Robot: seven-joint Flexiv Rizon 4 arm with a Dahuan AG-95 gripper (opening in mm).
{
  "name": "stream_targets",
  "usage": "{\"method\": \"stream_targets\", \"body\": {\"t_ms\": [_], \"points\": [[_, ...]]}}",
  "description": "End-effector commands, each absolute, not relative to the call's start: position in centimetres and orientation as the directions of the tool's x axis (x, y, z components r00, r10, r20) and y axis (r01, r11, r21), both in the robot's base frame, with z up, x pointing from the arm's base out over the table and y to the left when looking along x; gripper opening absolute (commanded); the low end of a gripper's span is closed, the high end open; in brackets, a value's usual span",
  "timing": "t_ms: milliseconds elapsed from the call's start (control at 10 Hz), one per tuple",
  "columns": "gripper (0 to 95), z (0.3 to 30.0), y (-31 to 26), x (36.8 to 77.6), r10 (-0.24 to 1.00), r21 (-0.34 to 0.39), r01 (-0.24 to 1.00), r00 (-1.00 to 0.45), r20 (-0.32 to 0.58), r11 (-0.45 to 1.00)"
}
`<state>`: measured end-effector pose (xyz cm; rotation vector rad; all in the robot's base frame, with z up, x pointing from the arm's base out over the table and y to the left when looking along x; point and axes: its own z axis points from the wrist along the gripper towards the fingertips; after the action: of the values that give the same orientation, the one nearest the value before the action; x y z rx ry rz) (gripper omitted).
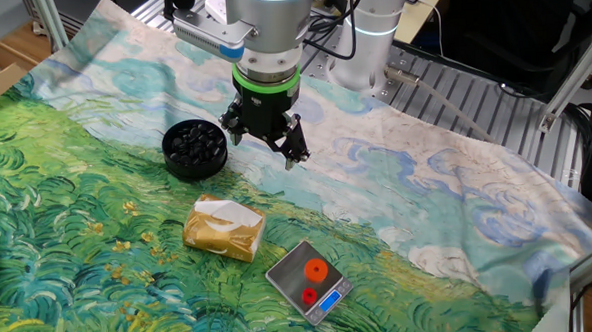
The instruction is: Pull out a napkin
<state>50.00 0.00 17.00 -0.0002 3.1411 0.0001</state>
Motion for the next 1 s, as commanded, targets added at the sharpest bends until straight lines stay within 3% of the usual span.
{"method": "stream_targets", "body": {"t_ms": [100, 1000], "points": [[0.0, 17.0, 0.0, 50.0, 0.198, -0.016, 0.198, -0.98, -0.002, 0.98], [0.0, 17.0, 0.0, 50.0, 0.201, -0.01, 0.201, -0.98, 0.0, 0.979]]}}
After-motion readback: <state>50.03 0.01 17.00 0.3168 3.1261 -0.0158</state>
